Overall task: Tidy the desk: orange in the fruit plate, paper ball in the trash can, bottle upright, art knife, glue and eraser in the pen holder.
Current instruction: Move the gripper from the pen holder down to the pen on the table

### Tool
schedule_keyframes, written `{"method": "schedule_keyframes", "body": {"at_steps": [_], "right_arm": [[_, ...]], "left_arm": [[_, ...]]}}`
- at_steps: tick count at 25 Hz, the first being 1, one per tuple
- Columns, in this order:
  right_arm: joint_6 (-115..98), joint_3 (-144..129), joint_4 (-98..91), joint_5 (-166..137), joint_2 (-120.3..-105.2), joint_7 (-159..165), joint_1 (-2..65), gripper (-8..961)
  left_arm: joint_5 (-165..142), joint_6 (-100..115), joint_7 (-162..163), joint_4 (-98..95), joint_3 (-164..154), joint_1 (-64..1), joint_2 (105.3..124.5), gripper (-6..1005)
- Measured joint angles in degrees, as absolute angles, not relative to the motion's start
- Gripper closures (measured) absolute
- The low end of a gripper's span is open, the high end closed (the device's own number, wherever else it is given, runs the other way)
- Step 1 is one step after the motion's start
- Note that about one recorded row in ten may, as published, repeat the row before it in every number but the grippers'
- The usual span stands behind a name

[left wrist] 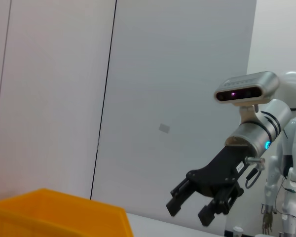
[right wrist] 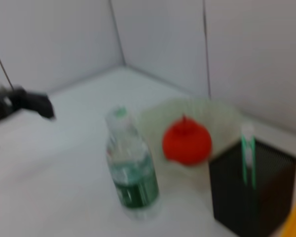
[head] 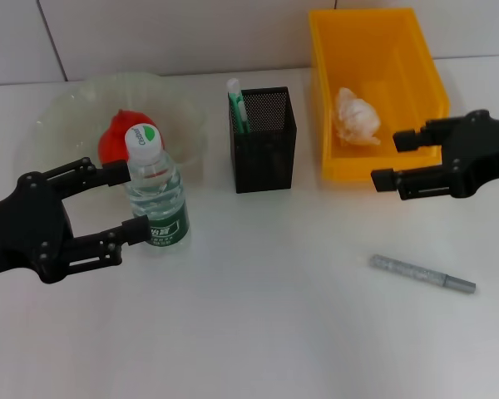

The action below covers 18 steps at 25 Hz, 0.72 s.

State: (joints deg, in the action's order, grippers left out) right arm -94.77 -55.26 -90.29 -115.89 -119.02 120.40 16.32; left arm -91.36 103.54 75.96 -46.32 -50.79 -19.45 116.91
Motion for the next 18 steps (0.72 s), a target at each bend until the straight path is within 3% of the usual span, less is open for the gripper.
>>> {"method": "schedule_keyframes", "body": {"at_steps": [18], "right_arm": [[-103.4, -58.5, -93.1, -141.5, -119.04, 136.6, 27.1, 220]], "left_arm": [[-91.8, 103.2, 75.4, -45.9, -50.9, -19.8, 117.4, 193]]}}
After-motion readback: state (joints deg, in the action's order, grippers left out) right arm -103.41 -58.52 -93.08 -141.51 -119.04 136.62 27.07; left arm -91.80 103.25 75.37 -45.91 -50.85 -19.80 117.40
